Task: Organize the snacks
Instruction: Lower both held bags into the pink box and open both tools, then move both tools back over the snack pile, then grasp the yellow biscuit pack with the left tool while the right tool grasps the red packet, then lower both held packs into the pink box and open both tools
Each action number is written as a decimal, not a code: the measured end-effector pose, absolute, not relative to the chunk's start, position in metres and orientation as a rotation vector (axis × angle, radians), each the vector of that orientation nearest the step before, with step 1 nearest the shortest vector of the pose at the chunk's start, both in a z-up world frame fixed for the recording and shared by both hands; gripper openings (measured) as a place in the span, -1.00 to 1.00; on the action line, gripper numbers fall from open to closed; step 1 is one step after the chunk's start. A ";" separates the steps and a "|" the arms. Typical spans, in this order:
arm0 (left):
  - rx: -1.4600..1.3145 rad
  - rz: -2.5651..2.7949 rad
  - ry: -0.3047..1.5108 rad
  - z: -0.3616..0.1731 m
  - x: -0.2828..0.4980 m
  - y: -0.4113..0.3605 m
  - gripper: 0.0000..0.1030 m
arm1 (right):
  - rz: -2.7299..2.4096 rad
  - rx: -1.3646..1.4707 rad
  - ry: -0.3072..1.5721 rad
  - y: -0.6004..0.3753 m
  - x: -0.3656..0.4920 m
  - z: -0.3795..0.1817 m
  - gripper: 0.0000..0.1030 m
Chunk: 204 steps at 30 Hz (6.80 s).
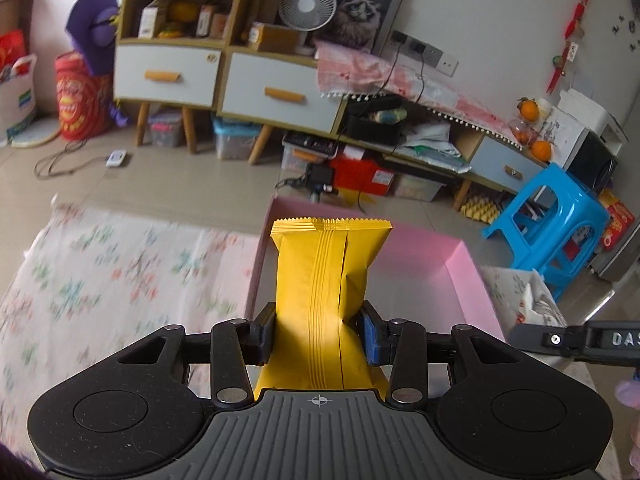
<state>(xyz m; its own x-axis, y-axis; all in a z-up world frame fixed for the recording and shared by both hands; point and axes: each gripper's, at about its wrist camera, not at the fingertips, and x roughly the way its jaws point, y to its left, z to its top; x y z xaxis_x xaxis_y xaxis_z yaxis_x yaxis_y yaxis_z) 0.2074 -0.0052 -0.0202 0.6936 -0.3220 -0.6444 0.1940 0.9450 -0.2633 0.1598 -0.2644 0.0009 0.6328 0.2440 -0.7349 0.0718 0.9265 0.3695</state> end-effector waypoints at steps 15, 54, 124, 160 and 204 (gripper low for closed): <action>-0.059 -0.290 0.762 -0.073 0.231 -0.022 -0.25 | 0.101 0.278 0.887 -0.258 0.213 -0.047 -0.56; -0.020 -0.327 0.790 -0.037 0.143 -0.013 0.86 | 0.122 0.190 0.843 -0.243 0.139 -0.005 0.67; 0.326 -0.714 0.888 -0.092 -0.022 -0.024 0.84 | 0.204 0.011 0.954 -0.231 -0.014 -0.078 0.74; 0.089 -0.721 0.928 -0.062 -0.022 -0.022 -0.06 | 0.150 0.183 0.875 -0.243 0.012 -0.058 -0.66; -0.126 -0.409 0.807 -0.036 0.167 -0.058 -0.07 | 0.121 0.361 0.756 -0.258 0.160 -0.017 -0.64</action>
<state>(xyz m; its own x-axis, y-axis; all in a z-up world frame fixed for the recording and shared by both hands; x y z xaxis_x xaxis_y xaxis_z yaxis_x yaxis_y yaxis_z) 0.1670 -0.0576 -0.0356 0.6188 -0.4017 -0.6751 0.3070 0.9147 -0.2629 0.1602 -0.2576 -0.0175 0.7242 0.2352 -0.6482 0.0216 0.9318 0.3622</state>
